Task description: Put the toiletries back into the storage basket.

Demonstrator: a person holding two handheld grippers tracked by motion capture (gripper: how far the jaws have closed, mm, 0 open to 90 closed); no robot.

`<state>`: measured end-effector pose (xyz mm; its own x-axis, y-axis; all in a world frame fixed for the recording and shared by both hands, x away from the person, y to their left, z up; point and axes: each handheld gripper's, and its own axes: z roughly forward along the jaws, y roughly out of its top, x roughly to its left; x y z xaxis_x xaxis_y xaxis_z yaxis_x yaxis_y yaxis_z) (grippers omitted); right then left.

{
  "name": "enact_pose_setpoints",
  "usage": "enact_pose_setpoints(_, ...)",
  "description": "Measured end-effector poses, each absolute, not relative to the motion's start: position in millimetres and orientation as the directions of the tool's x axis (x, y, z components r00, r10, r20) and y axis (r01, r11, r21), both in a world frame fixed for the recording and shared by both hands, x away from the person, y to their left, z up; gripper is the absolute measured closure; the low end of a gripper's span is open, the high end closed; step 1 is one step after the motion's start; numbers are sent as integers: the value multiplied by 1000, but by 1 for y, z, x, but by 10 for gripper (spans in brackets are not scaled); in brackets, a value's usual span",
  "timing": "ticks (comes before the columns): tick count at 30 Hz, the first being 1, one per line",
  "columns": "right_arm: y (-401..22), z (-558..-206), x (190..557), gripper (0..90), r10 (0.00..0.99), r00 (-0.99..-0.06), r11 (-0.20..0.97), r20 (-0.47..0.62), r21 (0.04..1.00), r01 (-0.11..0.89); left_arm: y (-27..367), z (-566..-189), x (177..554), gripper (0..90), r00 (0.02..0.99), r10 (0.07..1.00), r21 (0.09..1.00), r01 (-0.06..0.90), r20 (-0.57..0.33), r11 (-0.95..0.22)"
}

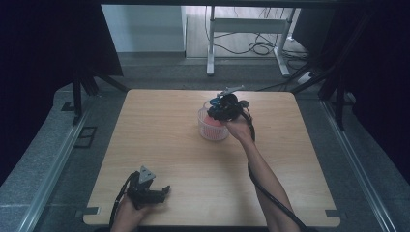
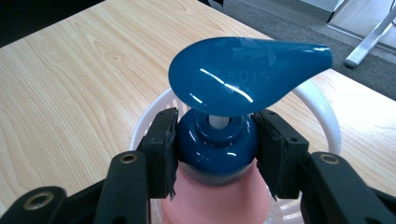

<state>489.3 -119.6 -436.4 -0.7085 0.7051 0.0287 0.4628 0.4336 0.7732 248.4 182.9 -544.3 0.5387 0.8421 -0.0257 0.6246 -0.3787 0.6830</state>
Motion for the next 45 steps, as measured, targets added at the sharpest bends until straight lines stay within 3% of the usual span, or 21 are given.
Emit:
enact_pose_setpoints(13, -119, -434, 486, 416, 700, -714, 438, 10, 783, 441, 183, -544, 248, 104, 539, 842, 683, 625, -26, -378)
enact_pose_setpoints(27, -120, -426, 482, 144, 698, -716, 456, -14, 780, 429, 183, -544, 248, 104, 539, 842, 684, 624, -26, -378)
enact_pose_setpoints(45, -120, -418, 470, 58, 696, -718, 462, -9, 771, 439, 183, -544, 248, 103, 538, 843, 684, 625, -26, -377)
